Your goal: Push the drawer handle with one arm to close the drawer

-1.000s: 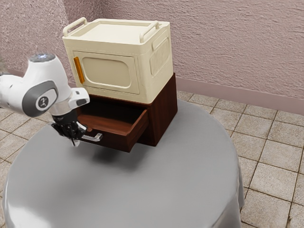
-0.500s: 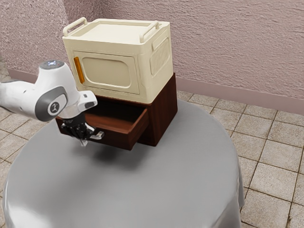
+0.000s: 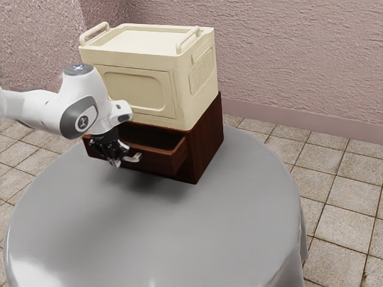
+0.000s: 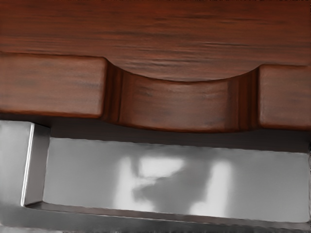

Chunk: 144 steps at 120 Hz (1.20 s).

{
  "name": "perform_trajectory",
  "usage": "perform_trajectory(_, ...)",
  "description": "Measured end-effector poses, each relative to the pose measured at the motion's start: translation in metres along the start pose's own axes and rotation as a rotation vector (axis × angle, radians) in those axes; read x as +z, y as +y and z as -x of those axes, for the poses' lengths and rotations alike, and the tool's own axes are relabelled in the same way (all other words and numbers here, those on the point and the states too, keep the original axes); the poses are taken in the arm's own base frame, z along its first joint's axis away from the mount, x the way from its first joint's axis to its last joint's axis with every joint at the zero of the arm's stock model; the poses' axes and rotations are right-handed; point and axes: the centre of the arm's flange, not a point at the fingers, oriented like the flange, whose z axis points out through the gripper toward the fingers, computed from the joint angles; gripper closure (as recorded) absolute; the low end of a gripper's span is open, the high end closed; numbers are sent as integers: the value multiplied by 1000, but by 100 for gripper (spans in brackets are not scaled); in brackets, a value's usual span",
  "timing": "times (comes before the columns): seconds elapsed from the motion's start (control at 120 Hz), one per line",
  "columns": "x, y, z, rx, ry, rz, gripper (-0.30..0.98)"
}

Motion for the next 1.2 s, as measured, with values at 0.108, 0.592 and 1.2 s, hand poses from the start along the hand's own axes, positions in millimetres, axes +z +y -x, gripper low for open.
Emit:
perform_trajectory(0.108,2,5,-10,16,4,-2,79)
perform_trajectory(0.592,8,16,-52,64,10,-2,79)
perform_trajectory(1.2,13,12,-86,101,19,7,79)
